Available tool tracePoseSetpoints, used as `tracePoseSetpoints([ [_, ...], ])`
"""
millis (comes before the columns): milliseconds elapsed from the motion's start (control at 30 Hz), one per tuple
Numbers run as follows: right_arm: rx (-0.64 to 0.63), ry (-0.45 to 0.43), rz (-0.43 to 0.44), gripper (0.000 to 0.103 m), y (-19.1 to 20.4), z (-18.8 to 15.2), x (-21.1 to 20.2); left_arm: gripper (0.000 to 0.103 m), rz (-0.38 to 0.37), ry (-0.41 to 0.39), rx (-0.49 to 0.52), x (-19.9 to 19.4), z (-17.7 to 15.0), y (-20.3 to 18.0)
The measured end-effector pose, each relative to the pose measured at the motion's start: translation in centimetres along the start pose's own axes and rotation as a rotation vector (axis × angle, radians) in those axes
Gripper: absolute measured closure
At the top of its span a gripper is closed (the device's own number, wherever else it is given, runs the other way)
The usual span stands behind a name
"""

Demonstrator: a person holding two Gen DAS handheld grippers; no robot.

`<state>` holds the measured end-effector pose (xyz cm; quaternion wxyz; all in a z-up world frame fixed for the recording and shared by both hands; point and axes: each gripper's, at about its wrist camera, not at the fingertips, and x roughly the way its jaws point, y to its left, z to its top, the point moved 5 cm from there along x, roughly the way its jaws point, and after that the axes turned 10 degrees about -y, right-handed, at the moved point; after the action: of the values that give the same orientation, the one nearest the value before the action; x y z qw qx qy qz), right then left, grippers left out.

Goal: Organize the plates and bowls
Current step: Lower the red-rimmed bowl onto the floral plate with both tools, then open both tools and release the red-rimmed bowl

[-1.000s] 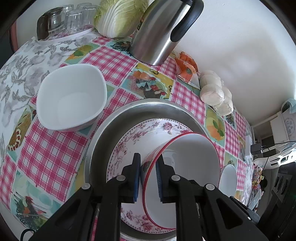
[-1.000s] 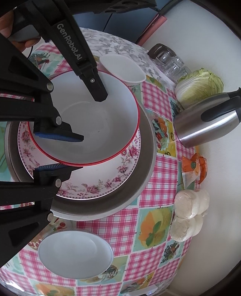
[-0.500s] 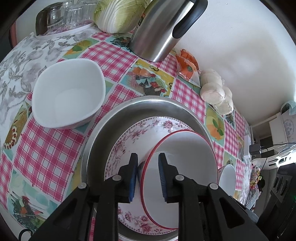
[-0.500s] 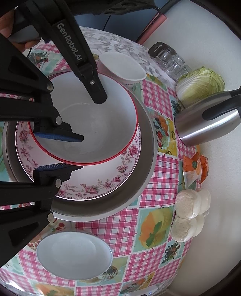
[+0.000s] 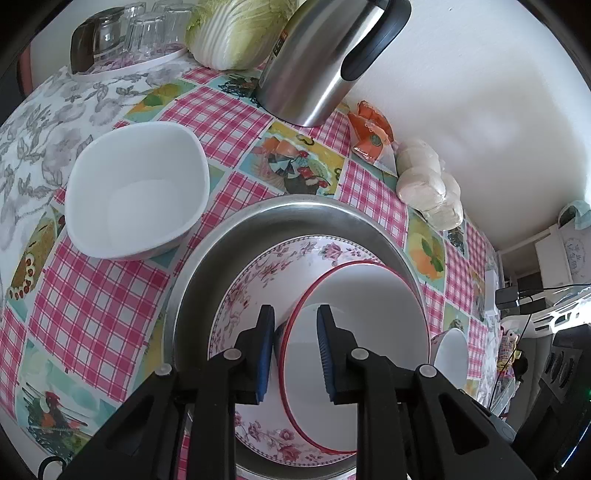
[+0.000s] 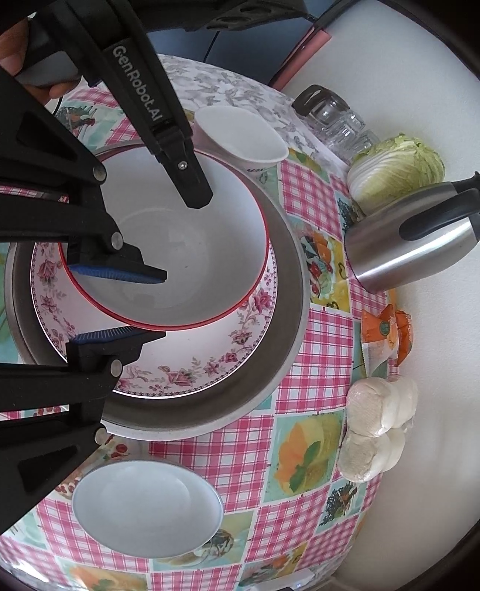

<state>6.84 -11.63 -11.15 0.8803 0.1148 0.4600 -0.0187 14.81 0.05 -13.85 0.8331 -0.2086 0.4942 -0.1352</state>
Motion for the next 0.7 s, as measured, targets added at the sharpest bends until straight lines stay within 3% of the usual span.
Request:
tracePoseSetpoints([
  [300, 0.006, -0.01, 0.01, 0.077, -0.1, 0.0, -0.5, 0.08, -0.009, -0.012, 0.005, -0.6, 0.2, 0.0],
  [633, -0.016, -0.06, 0.001, 0.077, -0.2, 1.0, -2.3, 0.072, 0.001, -0.063, 0.053, -2.5, 0.8, -1.1],
  [700, -0.016, -0.07, -0.005, 0.077, -0.2, 1.1, -2.6, 0.065, 0.01, -0.082, 0.063, -3.0, 1.1, -1.2],
])
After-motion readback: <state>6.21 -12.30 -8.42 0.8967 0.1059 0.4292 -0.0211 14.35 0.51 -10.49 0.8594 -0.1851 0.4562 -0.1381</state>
